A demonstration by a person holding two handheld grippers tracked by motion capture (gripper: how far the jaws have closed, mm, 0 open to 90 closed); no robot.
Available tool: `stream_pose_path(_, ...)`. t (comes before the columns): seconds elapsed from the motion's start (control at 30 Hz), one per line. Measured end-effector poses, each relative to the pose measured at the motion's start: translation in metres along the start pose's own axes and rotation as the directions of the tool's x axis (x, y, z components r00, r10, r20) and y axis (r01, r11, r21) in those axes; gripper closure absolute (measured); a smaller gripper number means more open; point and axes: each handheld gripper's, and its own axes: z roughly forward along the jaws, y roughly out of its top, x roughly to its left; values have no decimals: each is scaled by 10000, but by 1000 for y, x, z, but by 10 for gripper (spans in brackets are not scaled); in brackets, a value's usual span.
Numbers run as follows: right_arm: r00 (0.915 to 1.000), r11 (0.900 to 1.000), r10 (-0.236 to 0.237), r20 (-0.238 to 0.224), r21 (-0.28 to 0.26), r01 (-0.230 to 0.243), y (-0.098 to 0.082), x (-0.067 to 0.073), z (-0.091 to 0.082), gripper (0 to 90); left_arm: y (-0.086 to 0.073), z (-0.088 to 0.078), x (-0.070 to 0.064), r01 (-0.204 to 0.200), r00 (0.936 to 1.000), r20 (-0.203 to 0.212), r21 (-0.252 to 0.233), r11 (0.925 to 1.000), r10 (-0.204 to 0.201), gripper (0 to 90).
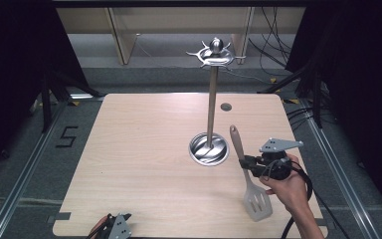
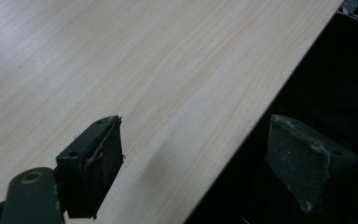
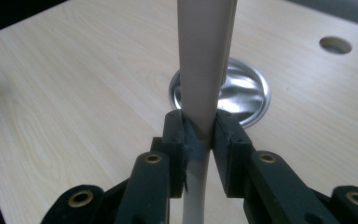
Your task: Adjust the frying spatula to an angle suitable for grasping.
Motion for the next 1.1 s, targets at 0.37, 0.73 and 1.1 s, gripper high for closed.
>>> stream_pose_path(0.37, 9996, 9912, 238, -151, -1297, -255, -4, 5, -9, 762, 0, -1, 1, -37, 9999, -138, 33, 10000, 38, 179)
stream_pose_path(0.73, 9996, 9656, -265, -103, -2592, 230, -4, 5, -16, 762, 0, 0, 0, 151, 9999, -21, -53, 9999, -151, 179)
stream_pose_path(1.1, 9994, 9437, -313, -142, -3299, 248, 5, 9, -27, 762, 0, 0, 0, 80, 10000, 25, -116, 9999, -80, 179)
